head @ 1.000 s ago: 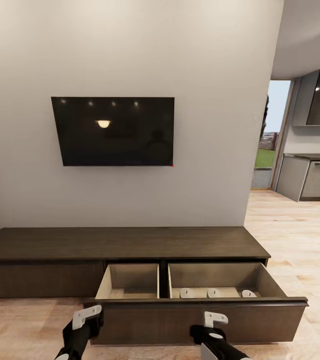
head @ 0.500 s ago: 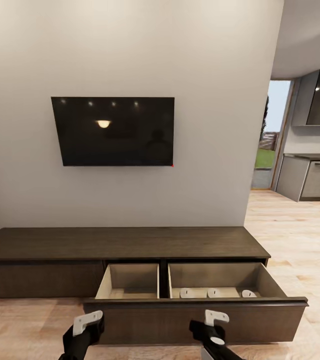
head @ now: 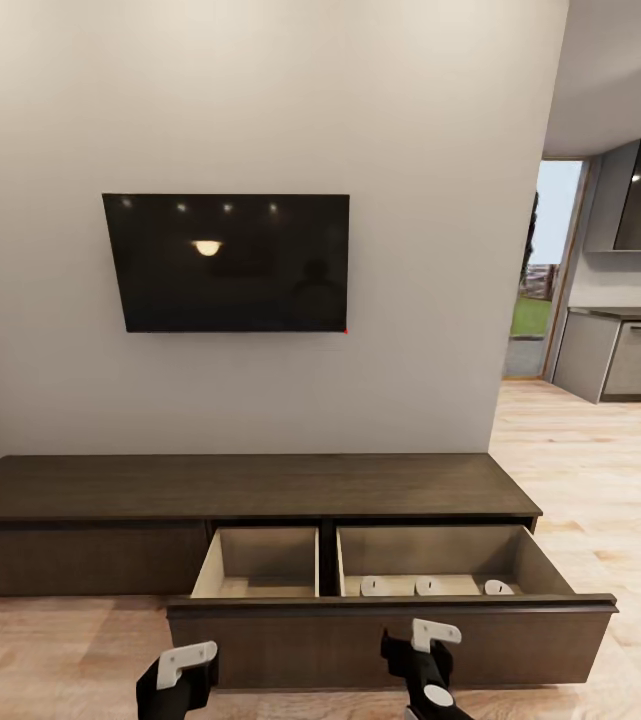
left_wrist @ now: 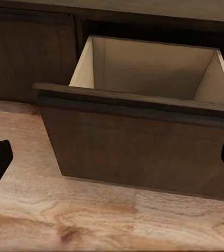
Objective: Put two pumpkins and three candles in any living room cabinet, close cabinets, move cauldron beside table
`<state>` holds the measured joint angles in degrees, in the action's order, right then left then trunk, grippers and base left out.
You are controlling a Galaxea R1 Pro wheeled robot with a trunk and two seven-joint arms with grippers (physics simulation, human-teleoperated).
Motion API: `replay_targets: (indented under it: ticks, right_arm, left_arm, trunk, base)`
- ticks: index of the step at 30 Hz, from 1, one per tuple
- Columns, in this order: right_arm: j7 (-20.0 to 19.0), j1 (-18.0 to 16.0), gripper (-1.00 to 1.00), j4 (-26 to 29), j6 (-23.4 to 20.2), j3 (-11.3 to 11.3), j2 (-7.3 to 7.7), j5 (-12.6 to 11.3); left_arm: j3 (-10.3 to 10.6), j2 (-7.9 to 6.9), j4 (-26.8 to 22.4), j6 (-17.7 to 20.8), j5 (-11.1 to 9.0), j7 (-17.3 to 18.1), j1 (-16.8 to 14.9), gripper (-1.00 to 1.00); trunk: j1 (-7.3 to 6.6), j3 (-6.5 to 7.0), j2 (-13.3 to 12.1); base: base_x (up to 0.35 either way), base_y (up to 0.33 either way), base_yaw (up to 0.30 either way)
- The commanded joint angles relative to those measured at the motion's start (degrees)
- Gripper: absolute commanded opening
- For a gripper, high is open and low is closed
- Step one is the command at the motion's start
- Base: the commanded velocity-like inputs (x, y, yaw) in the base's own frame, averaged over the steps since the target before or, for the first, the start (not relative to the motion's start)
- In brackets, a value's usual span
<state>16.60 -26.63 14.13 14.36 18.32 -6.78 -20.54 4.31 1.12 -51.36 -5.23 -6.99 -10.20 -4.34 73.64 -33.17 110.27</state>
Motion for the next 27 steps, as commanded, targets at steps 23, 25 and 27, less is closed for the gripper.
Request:
replay_targets:
  ticks: [23,25,27]
  right_arm:
    - [0.3,0.0,1.00,-0.2,0.3,0.6,-0.07,-0.6]
    - [0.3,0.0,1.00,-0.2,0.3,0.6,-0.07,-0.6]
    - [0.3,0.0,1.00,-0.2,0.4,0.7,-0.07,-0.6]
  left_arm:
    - [1.8,0.01,5.2,-6.2,-0.5,-0.3,-0.1,1.00]
    - [2.0,0.02,6.4,-8.1,-0.5,-0.3,-0.1,1.00]
    - [2.0,0.02,6.8,-9.8,-0.5,-0.3,-0.1,1.00]
  trunk:
    - [-0.01,-0.06,0.0]
    - [-0.01,-0.06,0.0]
    - [-0.01,-0.06,0.0]
  base:
    - [0.000,0.000,0.000]
    - [0.000,0.000,0.000]
    - [0.000,0.000,0.000]
